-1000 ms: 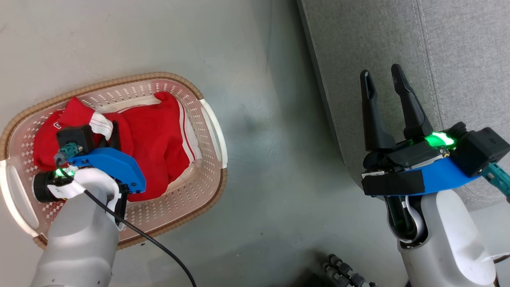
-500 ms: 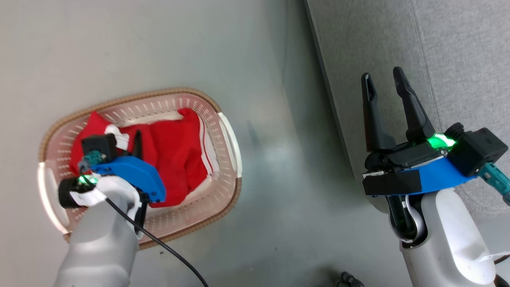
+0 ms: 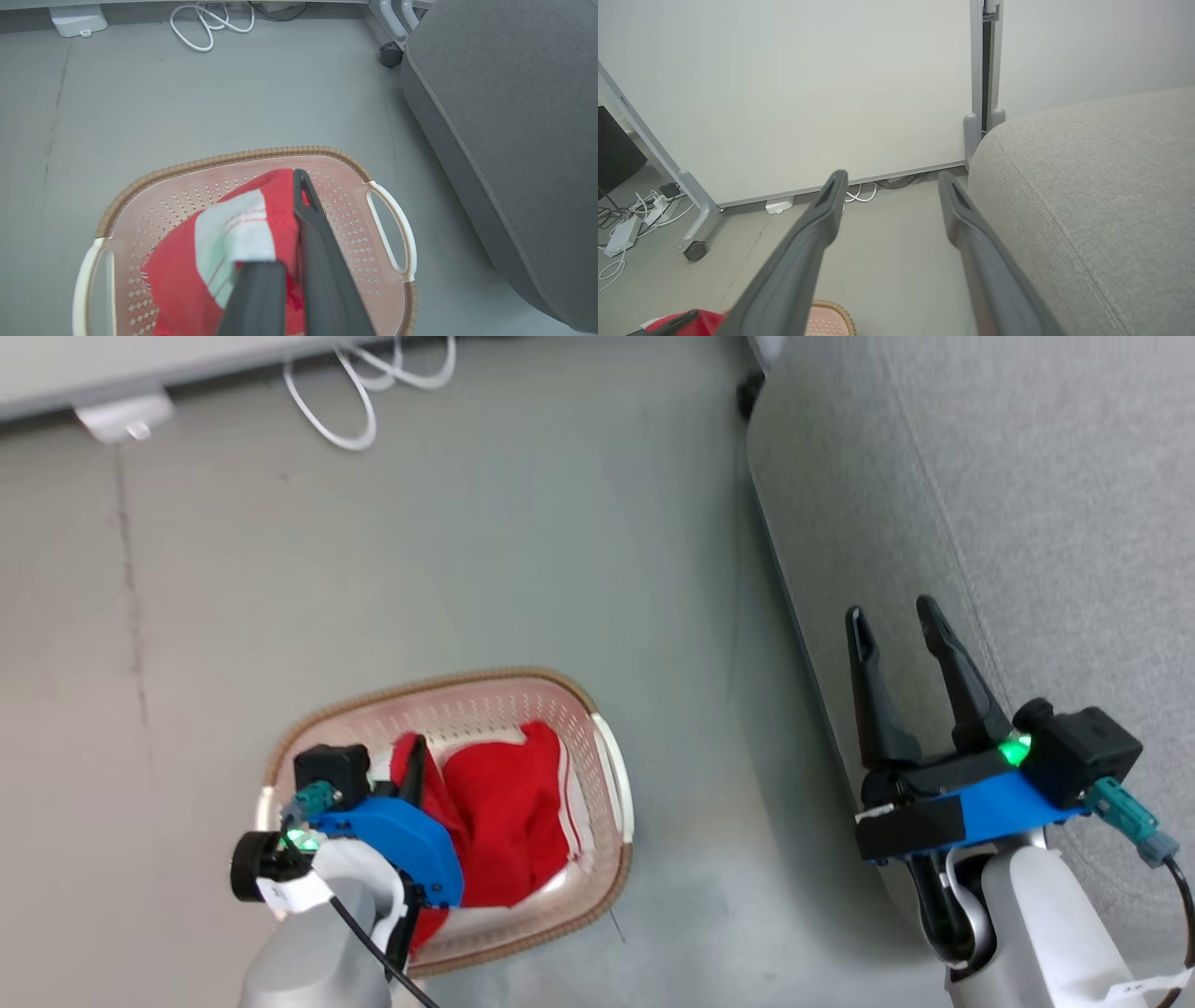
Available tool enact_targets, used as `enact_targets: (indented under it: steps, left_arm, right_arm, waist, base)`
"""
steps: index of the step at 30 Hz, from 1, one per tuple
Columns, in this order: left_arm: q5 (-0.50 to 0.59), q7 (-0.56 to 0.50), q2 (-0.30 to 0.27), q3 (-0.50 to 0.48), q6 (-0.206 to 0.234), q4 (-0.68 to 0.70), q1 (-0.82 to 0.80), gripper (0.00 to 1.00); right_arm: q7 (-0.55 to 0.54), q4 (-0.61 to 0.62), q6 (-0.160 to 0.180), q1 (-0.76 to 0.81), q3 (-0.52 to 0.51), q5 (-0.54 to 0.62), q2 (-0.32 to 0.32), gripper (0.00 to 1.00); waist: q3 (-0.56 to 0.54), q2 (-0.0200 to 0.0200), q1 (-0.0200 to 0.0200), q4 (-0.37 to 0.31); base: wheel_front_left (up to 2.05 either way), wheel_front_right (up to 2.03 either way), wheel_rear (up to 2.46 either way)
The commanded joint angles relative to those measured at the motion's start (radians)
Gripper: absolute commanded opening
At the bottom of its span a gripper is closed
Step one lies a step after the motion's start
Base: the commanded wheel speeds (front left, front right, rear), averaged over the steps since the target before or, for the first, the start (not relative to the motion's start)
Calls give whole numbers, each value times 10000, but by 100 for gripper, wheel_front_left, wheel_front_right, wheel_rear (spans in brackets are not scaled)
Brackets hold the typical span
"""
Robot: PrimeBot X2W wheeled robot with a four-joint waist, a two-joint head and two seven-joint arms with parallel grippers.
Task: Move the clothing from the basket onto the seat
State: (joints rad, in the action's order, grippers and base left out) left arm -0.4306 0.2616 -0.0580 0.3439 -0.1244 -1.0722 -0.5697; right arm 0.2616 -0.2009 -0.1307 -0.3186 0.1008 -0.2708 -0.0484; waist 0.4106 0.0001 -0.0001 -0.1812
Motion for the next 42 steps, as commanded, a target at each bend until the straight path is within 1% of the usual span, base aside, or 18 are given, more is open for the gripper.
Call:
enact_targets:
  steps: [1, 6, 9, 16, 21, 22, 26, 42]
  left_arm:
    - [-85, 49, 22, 128, -91, 122, 187, 0]
    - [-572, 49, 72, 943, -96, 721, 671, 0]
    - [-890, 51, 77, 1592, -97, 1107, 822, 0]
    - [-1430, 51, 71, 2623, -68, 1836, 659, 0]
    - [-1794, 49, 76, 3412, -69, 2428, 364, 0]
    - [-1794, 49, 76, 3412, -69, 2428, 364, 0]
    - [-2142, 49, 72, 4046, -69, 2743, -66, 0]
    - [-3880, -259, 68, 5778, -70, 3247, -1977, 0]
  right_arm:
    - [52, -57, -1, 198, -36, 89, -35, 100]
    - [53, -269, -3, 532, -58, 180, -33, 100]
    - [50, -398, -1, 742, -52, 182, -35, 100]
    - [-82, -460, -1, 1106, -201, 234, -33, 100]
    - [-212, -369, -3, 1316, -307, 249, -33, 100]
    - [-212, -369, -3, 1316, -307, 249, -33, 100]
    - [-300, -300, -3, 1459, -361, 248, -33, 100]
    - [-416, -296, -3, 1721, -271, 85, -33, 100]
  waist:
    - [-905, -1, 1, 469]
    - [-1831, -1, 1, 741]
    - [-2304, -1, 1, 861]
    - [-3022, -1, 1, 1134]
    - [-3333, -1, 1, 1295]
    - [-3333, -1, 1, 1295]
    - [-3536, -1, 1, 1416]
    - [-3967, -1, 1, 1642]
  base:
    - [0, 0, 0]
    - [0, 0, 0]
    - [0, 0, 0]
    - [0, 0, 0]
    - [0, 0, 0]
    - [0, 0, 0]
    - [0, 0, 0]
    - [0, 0, 0]
